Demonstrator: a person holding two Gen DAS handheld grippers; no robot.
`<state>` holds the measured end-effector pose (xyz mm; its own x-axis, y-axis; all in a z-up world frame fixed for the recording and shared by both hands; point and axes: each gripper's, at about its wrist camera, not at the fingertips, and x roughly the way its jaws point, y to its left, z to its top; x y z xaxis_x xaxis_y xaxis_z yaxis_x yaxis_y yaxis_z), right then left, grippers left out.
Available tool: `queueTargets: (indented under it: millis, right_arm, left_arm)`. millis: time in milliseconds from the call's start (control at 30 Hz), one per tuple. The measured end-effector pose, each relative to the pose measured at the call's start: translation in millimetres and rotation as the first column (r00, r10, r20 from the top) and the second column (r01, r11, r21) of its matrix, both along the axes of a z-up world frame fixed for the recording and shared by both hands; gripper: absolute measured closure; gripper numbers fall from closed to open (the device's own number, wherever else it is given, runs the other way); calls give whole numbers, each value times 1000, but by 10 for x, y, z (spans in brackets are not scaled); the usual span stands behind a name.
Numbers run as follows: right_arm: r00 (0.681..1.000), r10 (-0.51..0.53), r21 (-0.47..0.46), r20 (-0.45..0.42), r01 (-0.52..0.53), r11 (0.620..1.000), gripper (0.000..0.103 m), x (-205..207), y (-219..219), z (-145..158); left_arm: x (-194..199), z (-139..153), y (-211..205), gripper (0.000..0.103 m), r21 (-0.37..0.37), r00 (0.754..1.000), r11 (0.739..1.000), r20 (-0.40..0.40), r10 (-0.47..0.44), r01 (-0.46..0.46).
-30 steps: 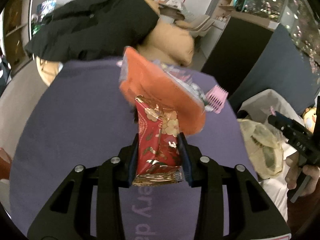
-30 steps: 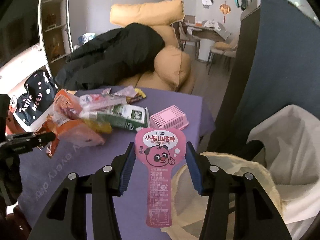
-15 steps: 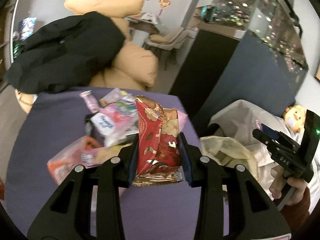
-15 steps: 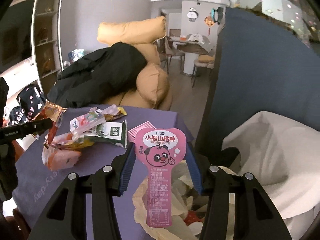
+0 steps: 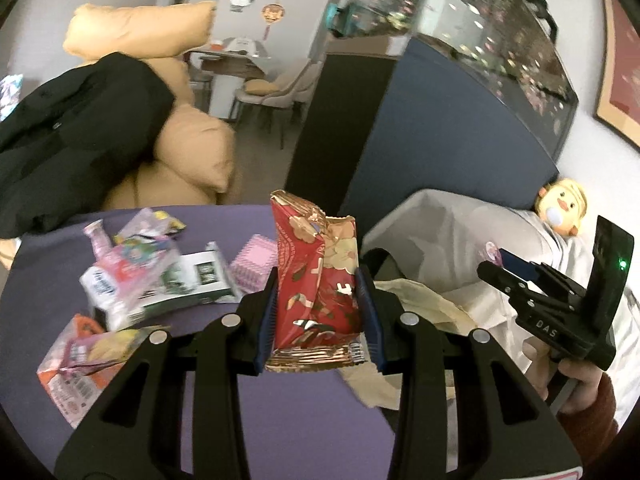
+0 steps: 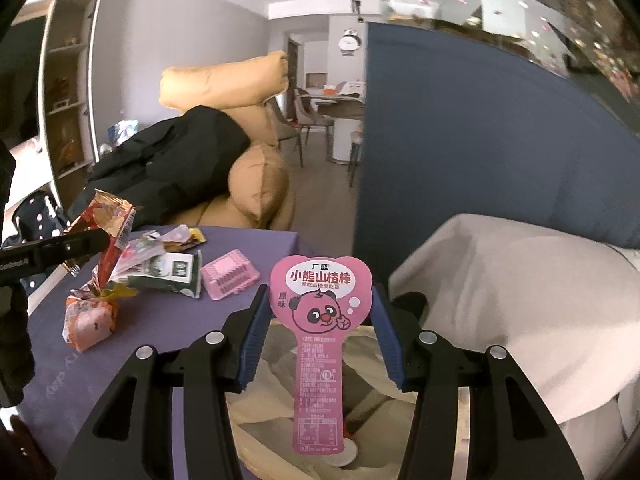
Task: Collect trash
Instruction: 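Carry the red packet and pink card over the trash bag with both grippers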
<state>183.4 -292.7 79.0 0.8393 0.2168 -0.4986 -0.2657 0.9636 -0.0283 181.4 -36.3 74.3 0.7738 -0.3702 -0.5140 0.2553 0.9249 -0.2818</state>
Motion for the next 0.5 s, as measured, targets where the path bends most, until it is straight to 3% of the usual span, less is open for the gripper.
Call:
queueTargets:
  millis: [233, 500]
  right_arm:
    - [999, -50, 32, 8, 50, 998, 56, -33, -349, -60]
    - [993, -115, 48, 5, 115, 992, 56, -50, -713, -187]
  left_arm:
    - [120, -68, -476, 68, 30, 996, 996, -13, -83, 83]
    - [271, -431, -966, 68, 12, 979, 983, -92, -182, 184]
